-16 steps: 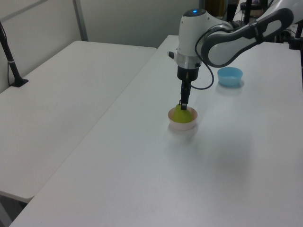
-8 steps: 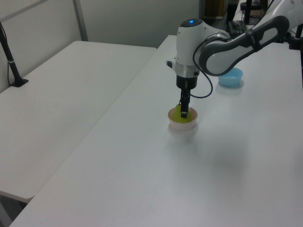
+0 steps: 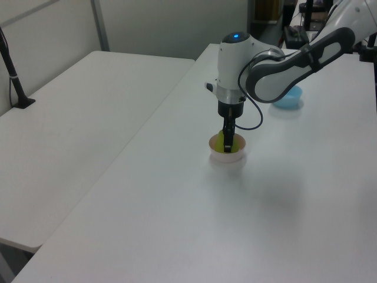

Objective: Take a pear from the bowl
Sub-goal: 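Lower the gripper around the pear and close on it, then lift the pear out of the pink bowl toward the blue bowl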

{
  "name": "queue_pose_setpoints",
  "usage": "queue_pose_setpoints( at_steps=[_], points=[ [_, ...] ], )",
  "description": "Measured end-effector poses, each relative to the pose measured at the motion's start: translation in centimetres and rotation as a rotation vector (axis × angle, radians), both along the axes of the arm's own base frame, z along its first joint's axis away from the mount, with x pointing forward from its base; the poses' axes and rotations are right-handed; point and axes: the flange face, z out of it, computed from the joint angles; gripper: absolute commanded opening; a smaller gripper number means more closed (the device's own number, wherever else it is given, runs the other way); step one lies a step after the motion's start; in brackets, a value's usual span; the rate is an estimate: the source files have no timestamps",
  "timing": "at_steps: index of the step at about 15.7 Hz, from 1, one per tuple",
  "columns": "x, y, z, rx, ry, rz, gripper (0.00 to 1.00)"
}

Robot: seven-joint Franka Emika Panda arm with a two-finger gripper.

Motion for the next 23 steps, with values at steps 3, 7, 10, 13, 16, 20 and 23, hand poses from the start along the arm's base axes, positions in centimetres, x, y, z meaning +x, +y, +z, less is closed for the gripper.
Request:
queue_pose_setpoints(
  at_steps=[3, 7, 10, 13, 16, 20, 23],
  points=[
    [0.1, 0.0, -0.3, -0.003, 0.002, 0.002, 0.43],
    [0.1, 0.1, -0.2, -0.002, 0.000, 0.002, 0.41],
    [0.2, 0.1, -0.1, -0.002, -0.002, 0.002, 0.41],
    [0.5, 0.2, 1.2, 0.005, -0.025, -0.007, 0.41],
    [0.5, 0.2, 2.7, 0.012, -0.044, -0.016, 0.41],
    [0.1, -0.3, 4.9, 0.006, -0.032, -0.026, 0.41],
    [0.3, -1.5, 7.2, -0.003, -0.021, -0.048, 0.41]
  ],
)
